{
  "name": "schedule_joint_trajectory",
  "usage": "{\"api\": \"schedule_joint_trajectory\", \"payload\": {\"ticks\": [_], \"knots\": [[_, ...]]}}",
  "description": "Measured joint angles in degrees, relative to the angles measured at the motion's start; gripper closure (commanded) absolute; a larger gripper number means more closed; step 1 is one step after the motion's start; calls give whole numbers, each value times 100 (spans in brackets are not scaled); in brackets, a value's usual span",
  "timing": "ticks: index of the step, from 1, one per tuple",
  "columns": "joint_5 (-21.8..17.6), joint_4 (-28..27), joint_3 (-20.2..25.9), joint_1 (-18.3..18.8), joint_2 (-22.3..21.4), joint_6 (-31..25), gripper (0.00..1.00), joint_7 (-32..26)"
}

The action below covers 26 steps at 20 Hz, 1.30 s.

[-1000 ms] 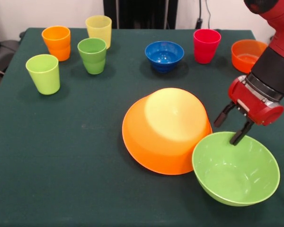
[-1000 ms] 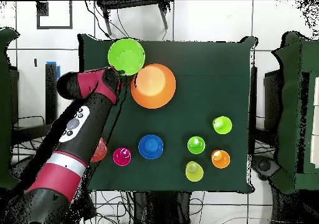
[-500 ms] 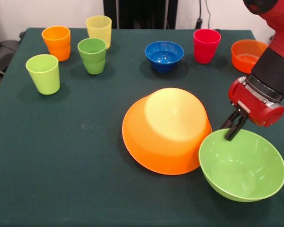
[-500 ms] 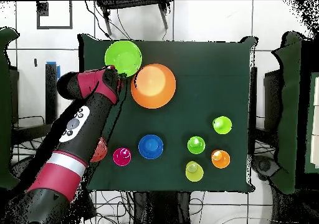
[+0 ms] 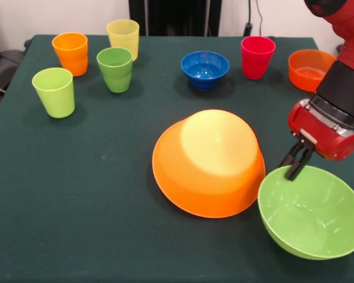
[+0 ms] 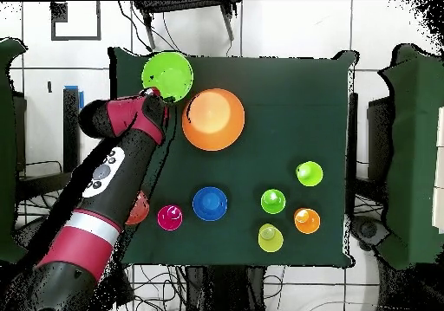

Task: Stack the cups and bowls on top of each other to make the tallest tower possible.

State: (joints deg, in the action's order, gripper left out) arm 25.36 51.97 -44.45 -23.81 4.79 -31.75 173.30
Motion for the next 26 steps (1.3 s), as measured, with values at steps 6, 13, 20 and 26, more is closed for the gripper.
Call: {"api": "schedule_joint_trajectory", "payload": {"ticks": [6,13,20,26], "knots": [[-1,30,83,-1,-173,-43,100,0],[-4,180,191,6,-698,-536,100,0],[-104,199,236,68,-1407,-1418,100,-1],[-388,203,305,285,-1956,-1674,100,-50]]}}
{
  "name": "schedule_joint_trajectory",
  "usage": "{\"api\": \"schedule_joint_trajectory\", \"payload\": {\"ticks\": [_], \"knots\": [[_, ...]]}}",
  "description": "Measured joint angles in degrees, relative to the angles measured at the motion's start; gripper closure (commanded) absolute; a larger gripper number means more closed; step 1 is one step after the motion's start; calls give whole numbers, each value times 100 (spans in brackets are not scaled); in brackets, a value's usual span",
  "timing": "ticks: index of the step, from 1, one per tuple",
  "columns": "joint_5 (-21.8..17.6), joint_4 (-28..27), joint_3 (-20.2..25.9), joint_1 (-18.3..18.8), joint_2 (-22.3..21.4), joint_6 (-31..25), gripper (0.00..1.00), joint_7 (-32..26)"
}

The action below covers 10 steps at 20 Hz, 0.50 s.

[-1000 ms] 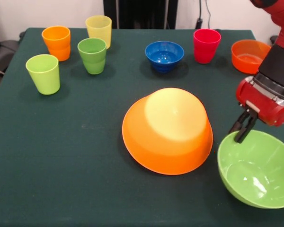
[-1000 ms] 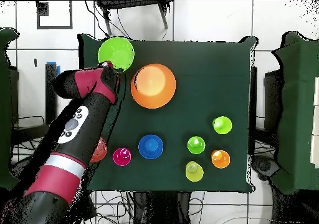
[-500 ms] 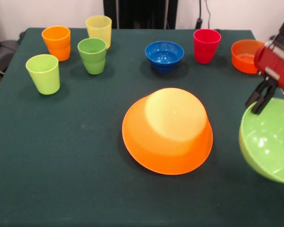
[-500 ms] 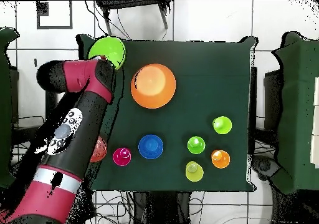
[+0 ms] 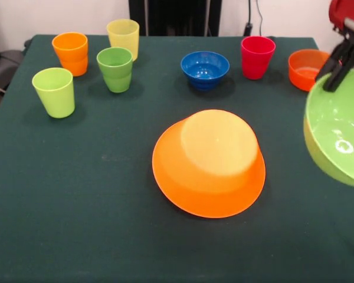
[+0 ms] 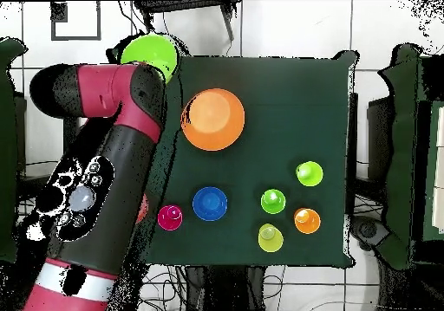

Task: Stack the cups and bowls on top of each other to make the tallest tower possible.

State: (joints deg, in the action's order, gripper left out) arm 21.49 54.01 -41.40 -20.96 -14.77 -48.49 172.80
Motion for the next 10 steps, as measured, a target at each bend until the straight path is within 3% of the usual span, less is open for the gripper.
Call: {"api": "schedule_joint_trajectory", "payload": {"ticks": [10], "knots": [[-764,302,374,863,-812,189,100,-962]]}}
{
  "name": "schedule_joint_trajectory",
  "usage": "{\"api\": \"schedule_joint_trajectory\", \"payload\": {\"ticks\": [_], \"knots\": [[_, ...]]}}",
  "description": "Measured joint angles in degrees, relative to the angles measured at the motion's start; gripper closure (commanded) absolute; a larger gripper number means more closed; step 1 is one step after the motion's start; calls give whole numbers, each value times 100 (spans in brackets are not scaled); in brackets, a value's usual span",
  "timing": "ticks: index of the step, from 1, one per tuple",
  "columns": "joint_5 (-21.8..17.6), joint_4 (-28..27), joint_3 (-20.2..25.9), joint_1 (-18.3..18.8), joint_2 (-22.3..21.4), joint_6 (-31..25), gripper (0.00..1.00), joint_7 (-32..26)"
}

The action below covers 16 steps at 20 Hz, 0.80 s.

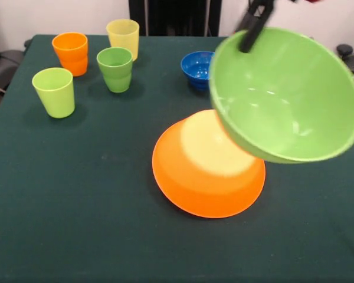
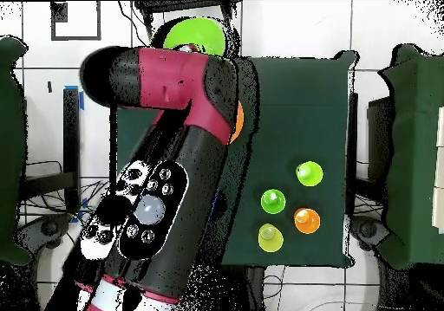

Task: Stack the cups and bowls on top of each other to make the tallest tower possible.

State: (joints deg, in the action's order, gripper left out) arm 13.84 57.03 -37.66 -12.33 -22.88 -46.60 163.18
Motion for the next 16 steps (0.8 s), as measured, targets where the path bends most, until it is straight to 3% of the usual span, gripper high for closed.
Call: {"api": "schedule_joint_trajectory", "payload": {"ticks": [7,16], "knots": [[-399,425,271,349,-208,288,100,-455],[-700,1003,721,410,-375,481,100,-485]]}}
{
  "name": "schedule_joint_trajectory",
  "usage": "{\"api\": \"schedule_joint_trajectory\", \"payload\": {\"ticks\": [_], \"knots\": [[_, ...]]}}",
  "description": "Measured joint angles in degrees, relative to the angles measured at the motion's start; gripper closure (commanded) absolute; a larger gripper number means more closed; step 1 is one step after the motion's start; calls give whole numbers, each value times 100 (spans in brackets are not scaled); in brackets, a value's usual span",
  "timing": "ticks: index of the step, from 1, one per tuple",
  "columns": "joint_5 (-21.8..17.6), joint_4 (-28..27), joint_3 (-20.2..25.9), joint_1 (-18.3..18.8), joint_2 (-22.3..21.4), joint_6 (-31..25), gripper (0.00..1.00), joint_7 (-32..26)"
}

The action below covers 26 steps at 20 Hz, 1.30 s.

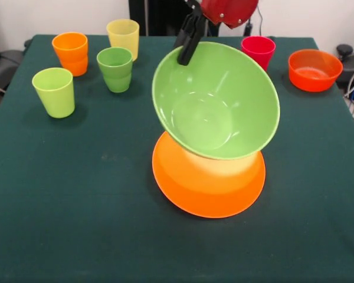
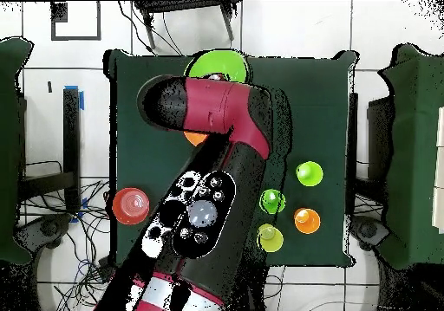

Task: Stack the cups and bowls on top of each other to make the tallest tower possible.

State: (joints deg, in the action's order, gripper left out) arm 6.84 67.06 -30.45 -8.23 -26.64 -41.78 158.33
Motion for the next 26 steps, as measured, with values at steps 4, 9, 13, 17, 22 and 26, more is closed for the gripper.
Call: {"api": "schedule_joint_trajectory", "payload": {"ticks": [4,9,13,17,22,26], "knots": [[-6,317,204,-21,-128,1,100,0],[-49,549,336,-27,-248,29,100,0],[-228,713,404,-4,-337,226,100,0],[-456,836,505,75,-386,612,100,0],[-764,950,641,178,-387,1207,100,0],[-875,1001,745,263,-401,1413,100,0]]}}
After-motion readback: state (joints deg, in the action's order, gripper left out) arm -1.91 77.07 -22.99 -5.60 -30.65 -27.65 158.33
